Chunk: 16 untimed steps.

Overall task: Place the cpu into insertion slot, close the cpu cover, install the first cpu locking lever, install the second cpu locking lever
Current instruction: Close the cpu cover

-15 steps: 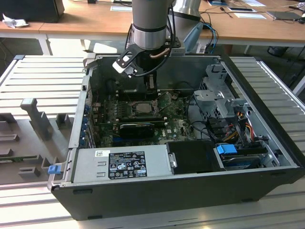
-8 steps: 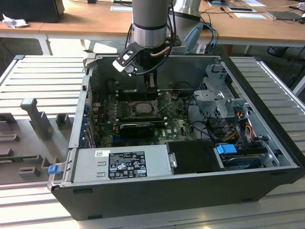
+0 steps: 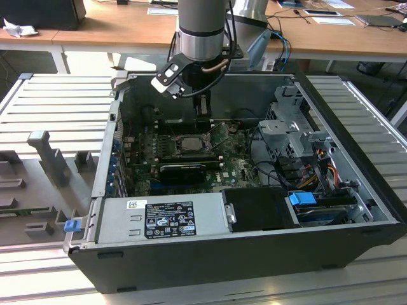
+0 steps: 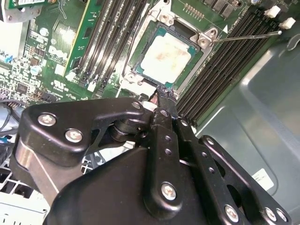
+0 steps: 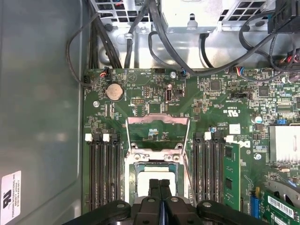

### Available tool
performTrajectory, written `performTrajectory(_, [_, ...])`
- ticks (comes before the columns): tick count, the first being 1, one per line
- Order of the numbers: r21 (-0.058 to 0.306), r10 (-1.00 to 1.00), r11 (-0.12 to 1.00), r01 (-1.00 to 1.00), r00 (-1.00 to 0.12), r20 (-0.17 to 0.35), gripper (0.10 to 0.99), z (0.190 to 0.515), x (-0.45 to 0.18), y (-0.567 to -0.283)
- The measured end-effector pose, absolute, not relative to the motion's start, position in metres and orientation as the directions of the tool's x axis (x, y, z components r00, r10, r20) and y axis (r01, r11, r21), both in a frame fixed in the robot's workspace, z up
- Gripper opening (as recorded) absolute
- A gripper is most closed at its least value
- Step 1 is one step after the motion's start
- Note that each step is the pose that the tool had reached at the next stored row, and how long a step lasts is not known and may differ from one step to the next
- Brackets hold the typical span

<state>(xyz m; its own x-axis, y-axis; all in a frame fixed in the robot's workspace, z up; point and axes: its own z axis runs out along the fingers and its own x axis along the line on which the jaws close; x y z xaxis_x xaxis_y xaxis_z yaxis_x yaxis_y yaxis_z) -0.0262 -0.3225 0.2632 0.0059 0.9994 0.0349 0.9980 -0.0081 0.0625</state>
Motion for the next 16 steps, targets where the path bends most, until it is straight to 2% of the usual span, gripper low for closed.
performTrajectory(16, [0.062, 0.999, -0.008, 0.998, 0.006, 0.035, 0.106, 0.2728, -0.0167, -0.3221])
